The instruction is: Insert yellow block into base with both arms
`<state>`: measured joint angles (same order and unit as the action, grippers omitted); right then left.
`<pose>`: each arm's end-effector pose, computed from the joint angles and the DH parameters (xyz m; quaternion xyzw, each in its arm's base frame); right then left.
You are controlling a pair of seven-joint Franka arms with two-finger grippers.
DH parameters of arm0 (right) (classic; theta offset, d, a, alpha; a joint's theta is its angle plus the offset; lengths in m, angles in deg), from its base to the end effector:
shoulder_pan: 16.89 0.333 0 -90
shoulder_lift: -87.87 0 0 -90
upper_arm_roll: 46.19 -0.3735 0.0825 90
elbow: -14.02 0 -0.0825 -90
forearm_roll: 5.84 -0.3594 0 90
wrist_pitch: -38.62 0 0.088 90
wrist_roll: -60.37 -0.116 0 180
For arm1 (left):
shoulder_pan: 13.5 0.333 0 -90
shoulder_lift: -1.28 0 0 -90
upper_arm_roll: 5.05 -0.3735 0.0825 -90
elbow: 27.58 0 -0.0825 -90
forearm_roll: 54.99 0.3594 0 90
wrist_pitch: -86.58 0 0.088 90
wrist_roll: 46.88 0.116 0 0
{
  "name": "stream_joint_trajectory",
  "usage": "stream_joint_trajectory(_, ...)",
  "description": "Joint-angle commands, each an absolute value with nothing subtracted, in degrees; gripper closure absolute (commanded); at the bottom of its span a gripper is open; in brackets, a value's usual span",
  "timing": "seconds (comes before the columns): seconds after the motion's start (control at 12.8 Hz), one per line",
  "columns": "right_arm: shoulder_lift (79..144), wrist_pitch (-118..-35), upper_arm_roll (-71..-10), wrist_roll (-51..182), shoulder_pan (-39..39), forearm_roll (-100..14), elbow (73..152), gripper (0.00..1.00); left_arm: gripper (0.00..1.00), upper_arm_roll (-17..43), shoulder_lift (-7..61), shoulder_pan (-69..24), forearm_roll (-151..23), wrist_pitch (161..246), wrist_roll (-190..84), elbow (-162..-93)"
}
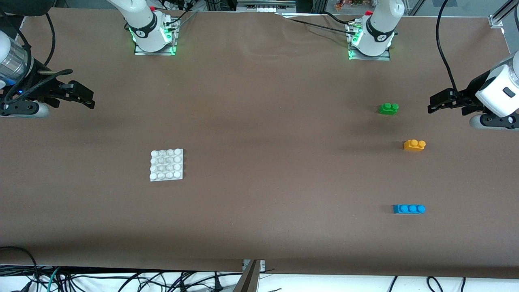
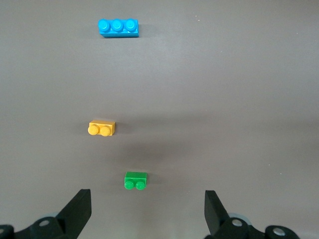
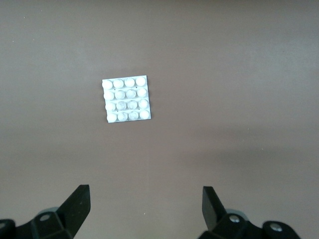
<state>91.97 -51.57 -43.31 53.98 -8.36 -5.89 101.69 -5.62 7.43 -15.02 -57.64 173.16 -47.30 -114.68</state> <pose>0.5527 0.0560 0.6527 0.9999 -0.0064 -0.0135 0.0028 0.5593 -0.0152 0.6322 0.9980 -0.0046 -0.0584 0.0219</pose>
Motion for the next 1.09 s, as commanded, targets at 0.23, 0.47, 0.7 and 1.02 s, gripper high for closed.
stream_joint_trajectory(0.23, 91.03, -53.14, -43.38, 53.69, -8.36, -5.49, 102.26, 0.01, 0.00, -5.84, 7.61, -15.08, -58.59, 172.10, -45.92, -113.53)
stream_joint_trajectory(0.47, 91.38, -53.84, -43.38, 53.69, -8.36, -5.49, 102.08, 0.01, 0.00, -5.85, 7.61, -15.08, -58.59, 172.10, -45.83, -113.53)
stream_joint_trajectory(0.7, 91.91, -54.11, -43.12, 53.78, -8.63, -5.31, 102.00, 0.01, 0.00, -5.85, 7.61, -15.08, -58.59, 172.10, -45.83, -113.53)
stream_joint_trajectory(1.02, 91.83, -54.55, -43.12, 53.61, -8.63, -5.13, 101.56, 0.01, 0.00, -5.85, 7.61, -15.00, -58.59, 172.10, -45.83, -113.53)
